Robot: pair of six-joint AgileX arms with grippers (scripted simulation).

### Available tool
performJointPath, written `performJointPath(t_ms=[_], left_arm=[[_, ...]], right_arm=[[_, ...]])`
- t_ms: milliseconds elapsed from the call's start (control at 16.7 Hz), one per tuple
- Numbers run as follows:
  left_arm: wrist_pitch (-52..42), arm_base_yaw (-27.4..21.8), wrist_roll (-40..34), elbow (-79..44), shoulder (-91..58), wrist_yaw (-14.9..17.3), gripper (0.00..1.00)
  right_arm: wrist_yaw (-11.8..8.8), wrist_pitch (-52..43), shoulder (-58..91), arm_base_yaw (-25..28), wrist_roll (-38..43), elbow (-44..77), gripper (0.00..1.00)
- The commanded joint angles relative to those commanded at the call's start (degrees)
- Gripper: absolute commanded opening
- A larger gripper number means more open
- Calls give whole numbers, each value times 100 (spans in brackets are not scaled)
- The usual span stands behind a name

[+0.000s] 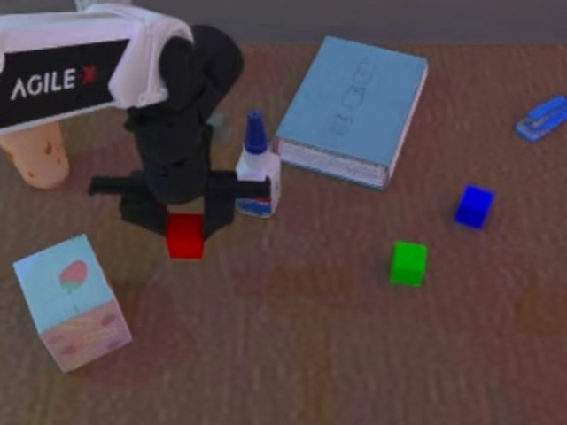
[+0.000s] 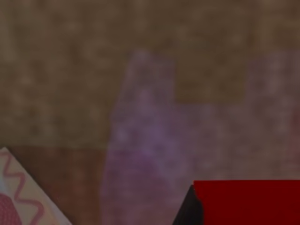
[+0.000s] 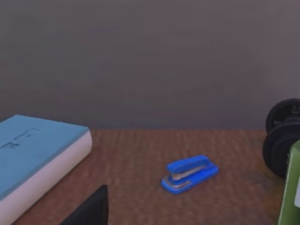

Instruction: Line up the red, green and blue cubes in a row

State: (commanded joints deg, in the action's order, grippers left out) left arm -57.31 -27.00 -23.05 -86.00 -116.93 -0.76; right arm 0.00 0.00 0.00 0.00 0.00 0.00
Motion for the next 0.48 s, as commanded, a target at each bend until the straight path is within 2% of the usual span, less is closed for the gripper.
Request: performJointPath(t_ms=[180, 480], left_arm=[[-14, -279, -385, 247, 272, -10, 0], [-69, -1034, -1362, 905, 959, -32, 0]], right_arm=[[0, 0, 0, 0, 0, 0, 100], [0, 0, 0, 0, 0, 0, 100]])
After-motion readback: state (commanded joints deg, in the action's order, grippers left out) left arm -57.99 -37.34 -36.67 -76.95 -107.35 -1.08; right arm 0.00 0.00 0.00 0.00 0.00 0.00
